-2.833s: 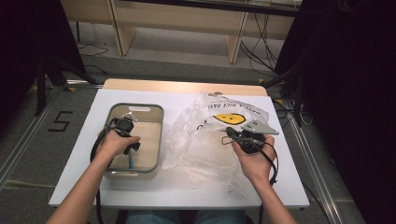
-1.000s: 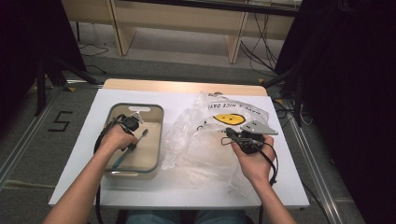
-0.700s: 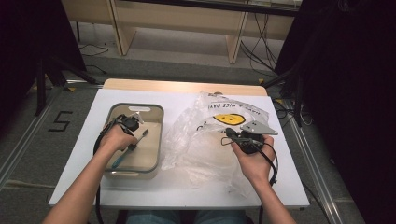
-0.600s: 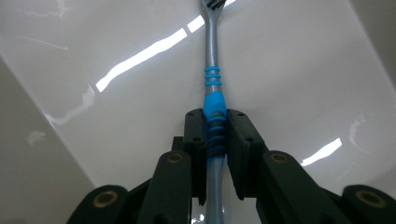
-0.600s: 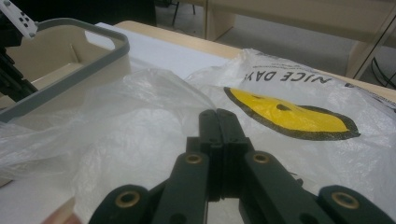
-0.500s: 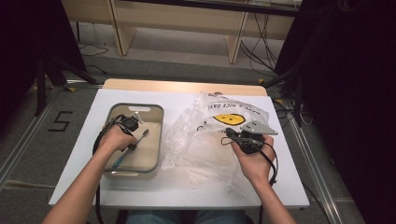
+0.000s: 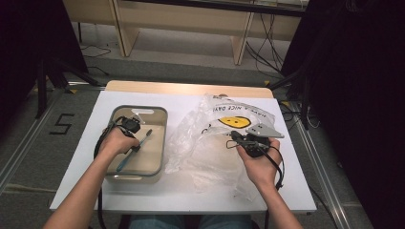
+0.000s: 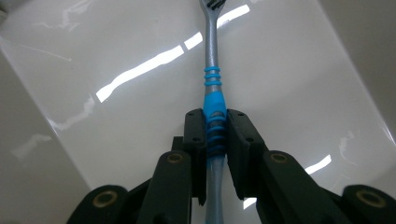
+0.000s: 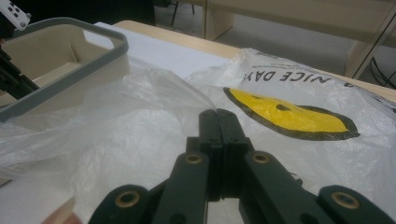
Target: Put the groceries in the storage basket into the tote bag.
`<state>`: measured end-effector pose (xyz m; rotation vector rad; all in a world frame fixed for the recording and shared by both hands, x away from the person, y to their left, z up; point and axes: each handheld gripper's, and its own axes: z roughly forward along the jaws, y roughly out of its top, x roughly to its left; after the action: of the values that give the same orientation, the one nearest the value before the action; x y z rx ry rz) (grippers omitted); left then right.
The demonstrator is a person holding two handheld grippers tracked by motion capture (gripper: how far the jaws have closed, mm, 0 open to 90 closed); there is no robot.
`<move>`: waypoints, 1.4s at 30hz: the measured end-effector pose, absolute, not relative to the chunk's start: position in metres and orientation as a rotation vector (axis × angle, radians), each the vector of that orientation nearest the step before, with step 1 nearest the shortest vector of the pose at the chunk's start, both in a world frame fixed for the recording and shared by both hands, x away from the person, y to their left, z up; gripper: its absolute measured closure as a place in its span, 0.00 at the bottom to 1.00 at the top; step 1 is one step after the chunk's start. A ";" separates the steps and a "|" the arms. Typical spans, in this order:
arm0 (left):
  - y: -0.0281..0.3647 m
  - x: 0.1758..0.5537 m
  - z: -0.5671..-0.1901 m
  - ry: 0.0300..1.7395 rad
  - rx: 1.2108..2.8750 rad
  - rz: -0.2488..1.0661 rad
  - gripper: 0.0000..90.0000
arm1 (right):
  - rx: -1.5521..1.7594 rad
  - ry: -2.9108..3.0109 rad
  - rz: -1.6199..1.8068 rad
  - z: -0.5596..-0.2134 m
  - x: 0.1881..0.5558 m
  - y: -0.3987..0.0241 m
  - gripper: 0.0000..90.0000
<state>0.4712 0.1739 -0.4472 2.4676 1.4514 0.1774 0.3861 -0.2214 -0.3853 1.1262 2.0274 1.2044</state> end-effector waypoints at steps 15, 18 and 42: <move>0.177 0.464 -0.432 1.386 2.352 0.258 0.87 | 1.129 2.027 1.207 -0.386 0.386 -0.222 1.00; 0.177 0.463 -0.430 1.372 2.336 0.263 0.87 | 1.130 2.025 1.206 -0.386 0.386 -0.222 1.00; 0.177 0.448 -0.408 1.295 2.186 0.380 0.87 | 1.131 2.025 1.209 -0.387 0.387 -0.222 1.00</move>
<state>0.4483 0.1771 -0.4085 2.1863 1.2952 0.3796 0.3867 -0.2220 -0.3865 1.1311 2.0254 1.2090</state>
